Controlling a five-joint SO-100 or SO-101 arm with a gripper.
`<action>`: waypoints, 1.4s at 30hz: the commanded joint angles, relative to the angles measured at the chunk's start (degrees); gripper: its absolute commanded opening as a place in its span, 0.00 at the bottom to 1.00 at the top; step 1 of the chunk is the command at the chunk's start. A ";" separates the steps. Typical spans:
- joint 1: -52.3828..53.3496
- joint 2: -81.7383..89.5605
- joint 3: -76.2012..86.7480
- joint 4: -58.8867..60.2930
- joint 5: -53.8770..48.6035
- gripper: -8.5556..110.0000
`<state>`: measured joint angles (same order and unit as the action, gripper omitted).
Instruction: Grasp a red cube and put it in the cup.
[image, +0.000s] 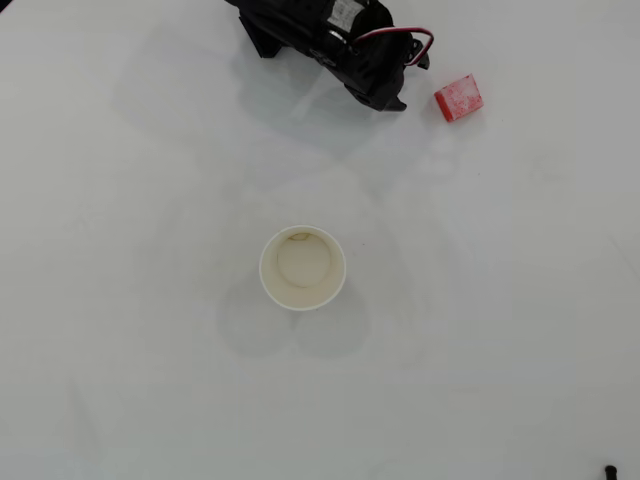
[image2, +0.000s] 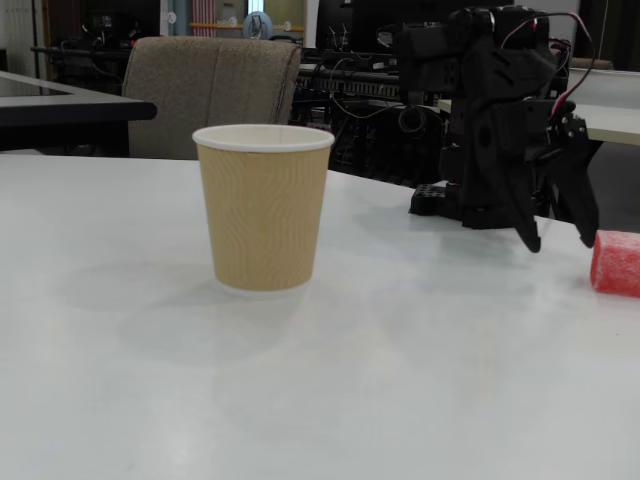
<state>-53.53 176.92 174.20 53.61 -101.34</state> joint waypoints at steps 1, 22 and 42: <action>0.00 -3.96 -2.99 -2.11 0.88 0.25; 4.04 -13.89 -6.50 -17.49 0.62 0.26; 9.84 -24.26 -10.46 -17.93 1.05 0.27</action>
<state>-44.03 154.51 168.75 37.00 -101.43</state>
